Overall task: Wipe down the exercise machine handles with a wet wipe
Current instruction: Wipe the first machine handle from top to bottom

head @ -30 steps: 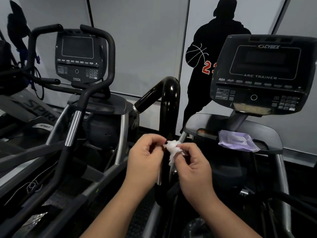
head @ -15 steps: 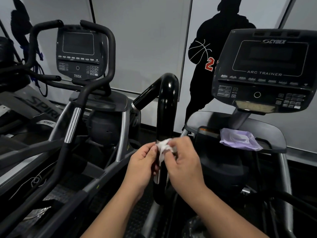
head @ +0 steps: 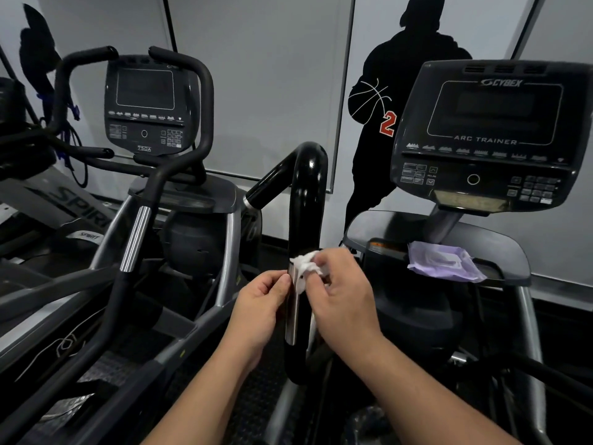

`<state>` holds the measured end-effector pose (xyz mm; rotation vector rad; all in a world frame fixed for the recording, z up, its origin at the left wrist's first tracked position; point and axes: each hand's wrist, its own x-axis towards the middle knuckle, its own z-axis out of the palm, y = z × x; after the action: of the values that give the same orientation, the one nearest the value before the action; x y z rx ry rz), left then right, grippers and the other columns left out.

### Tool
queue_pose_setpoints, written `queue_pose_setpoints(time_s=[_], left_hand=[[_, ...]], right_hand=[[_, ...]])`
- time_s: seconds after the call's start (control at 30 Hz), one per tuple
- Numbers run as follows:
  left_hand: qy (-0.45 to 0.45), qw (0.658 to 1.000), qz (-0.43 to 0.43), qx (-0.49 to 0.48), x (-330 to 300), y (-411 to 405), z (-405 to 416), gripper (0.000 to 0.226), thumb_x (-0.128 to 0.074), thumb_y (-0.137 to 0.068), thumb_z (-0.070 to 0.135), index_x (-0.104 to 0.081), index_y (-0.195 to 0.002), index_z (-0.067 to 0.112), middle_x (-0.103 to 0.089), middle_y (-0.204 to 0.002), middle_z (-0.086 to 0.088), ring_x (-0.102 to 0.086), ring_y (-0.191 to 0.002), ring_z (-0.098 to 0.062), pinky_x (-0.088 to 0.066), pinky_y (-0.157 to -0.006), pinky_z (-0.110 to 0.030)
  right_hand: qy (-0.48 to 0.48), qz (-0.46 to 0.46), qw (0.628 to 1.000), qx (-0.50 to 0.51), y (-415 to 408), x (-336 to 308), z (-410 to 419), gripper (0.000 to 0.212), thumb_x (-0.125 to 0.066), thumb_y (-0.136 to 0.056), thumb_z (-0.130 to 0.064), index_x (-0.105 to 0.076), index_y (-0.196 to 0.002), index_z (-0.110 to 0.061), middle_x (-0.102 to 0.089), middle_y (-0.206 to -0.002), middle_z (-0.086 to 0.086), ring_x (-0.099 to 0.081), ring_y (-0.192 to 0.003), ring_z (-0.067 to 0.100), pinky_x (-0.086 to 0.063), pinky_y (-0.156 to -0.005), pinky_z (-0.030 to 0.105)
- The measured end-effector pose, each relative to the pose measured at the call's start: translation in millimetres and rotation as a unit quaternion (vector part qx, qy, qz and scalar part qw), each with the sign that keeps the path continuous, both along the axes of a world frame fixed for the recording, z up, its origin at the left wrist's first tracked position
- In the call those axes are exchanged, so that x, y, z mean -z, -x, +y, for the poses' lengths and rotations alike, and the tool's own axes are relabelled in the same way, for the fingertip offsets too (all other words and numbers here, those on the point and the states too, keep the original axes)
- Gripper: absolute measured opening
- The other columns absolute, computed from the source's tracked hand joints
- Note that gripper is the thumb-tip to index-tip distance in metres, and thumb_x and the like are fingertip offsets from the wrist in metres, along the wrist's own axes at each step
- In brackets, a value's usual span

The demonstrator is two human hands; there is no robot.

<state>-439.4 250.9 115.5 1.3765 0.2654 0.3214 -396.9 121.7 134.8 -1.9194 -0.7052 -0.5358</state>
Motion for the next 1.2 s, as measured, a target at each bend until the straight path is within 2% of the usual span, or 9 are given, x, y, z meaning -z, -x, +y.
queue_pose_setpoints(time_s=[0.1, 0.2, 0.33, 0.5, 0.7, 0.93, 1.03, 1.13, 1.2], left_hand=[[-0.001, 1.0, -0.003, -0.004, 1, -1, 0, 0.018, -0.056, -0.102, 0.015, -0.074, -0.102, 0.012, -0.075, -0.08, -0.004, -0.067, -0.07, -0.01, -0.054, -0.065, -0.023], [-0.025, 1.0, 0.005, -0.019, 4, -3, 0, 0.018, -0.055, -0.103, 0.016, -0.073, -0.097, 0.015, -0.058, -0.058, 0.008, -0.046, -0.049, -0.003, -0.037, -0.045, -0.013], [-0.022, 1.0, -0.001, -0.018, 4, -2, 1, 0.018, -0.056, -0.102, 0.017, -0.072, -0.096, 0.014, -0.061, -0.061, 0.005, -0.049, -0.052, -0.006, -0.041, -0.048, -0.016], [0.007, 1.0, -0.018, 0.005, 4, -1, 1, 0.019, -0.056, -0.102, 0.017, -0.074, -0.104, 0.011, -0.078, -0.096, -0.012, -0.073, -0.085, -0.017, -0.057, -0.077, -0.03], [-0.037, 0.999, 0.0, -0.018, 7, -4, 2, 0.019, -0.055, -0.103, 0.019, -0.072, -0.097, 0.014, -0.055, -0.058, 0.004, -0.044, -0.049, -0.005, -0.037, -0.043, -0.013], [-0.025, 1.0, -0.013, -0.001, 4, -3, 2, 0.02, -0.055, -0.103, 0.019, -0.073, -0.101, 0.011, -0.069, -0.071, 0.004, -0.059, -0.06, -0.003, -0.047, -0.054, -0.014], [-0.026, 1.0, -0.01, 0.0, 4, -3, 1, 0.02, -0.054, -0.103, 0.019, -0.072, -0.101, 0.011, -0.068, -0.069, 0.005, -0.057, -0.059, -0.004, -0.046, -0.053, -0.014], [-0.043, 0.999, 0.001, -0.009, 6, -4, 3, 0.02, -0.054, -0.103, 0.02, -0.072, -0.099, 0.012, -0.06, -0.064, 0.004, -0.046, -0.053, -0.007, -0.038, -0.046, -0.015], [-0.046, 0.999, 0.002, -0.007, 6, -5, 4, 0.02, -0.054, -0.103, 0.021, -0.072, -0.098, 0.014, -0.06, -0.067, 0.0, -0.045, -0.053, -0.008, -0.038, -0.046, -0.016]], right_hand=[[0.045, 0.039, 0.998, 0.01, 13, 31, -3, 0.008, -0.057, -0.09, -0.024, -0.051, -0.086, -0.027, -0.052, -0.086, -0.013, -0.053, -0.081, 0.01, -0.046, -0.07, 0.033], [0.093, 0.106, 0.99, 0.009, 30, 72, -6, 0.012, -0.057, -0.087, -0.026, -0.047, -0.082, -0.029, -0.051, -0.084, -0.014, -0.051, -0.081, 0.006, -0.046, -0.071, 0.032], [0.061, 0.1, 0.993, 0.014, 22, 53, 0, 0.012, -0.056, -0.086, -0.026, -0.048, -0.077, -0.026, -0.051, -0.081, -0.013, -0.051, -0.081, 0.006, -0.045, -0.071, 0.031], [-0.066, 0.127, 0.989, 0.021, 16, 10, 7, 0.013, -0.06, -0.094, -0.018, -0.057, -0.084, -0.027, -0.06, -0.088, -0.01, -0.059, -0.085, 0.009, -0.049, -0.071, 0.026], [-0.057, 0.282, 0.956, 0.065, 31, 76, 3, 0.019, -0.056, -0.095, -0.015, -0.057, -0.079, -0.024, -0.059, -0.088, -0.008, -0.06, -0.081, 0.01, -0.051, -0.073, 0.037], [-0.106, 0.18, 0.975, 0.077, 0, 4, 7, 0.027, -0.058, -0.095, -0.013, -0.056, -0.075, -0.03, -0.051, -0.093, -0.011, -0.054, -0.086, -0.002, -0.039, -0.071, 0.007], [-0.101, 0.19, 0.973, 0.084, -3, 13, 8, 0.023, -0.058, -0.095, -0.012, -0.057, -0.075, -0.024, -0.051, -0.091, -0.008, -0.054, -0.083, 0.002, -0.04, -0.072, 0.011], [-0.047, 0.273, 0.956, 0.097, 13, 59, 4, 0.023, -0.057, -0.097, -0.015, -0.058, -0.073, -0.015, -0.05, -0.089, -0.004, -0.054, -0.078, 0.007, -0.047, -0.077, 0.031], [-0.021, 0.315, 0.944, 0.093, 19, 73, 3, 0.026, -0.056, -0.098, -0.018, -0.059, -0.073, -0.012, -0.051, -0.088, -0.003, -0.055, -0.077, 0.007, -0.048, -0.074, 0.03]])
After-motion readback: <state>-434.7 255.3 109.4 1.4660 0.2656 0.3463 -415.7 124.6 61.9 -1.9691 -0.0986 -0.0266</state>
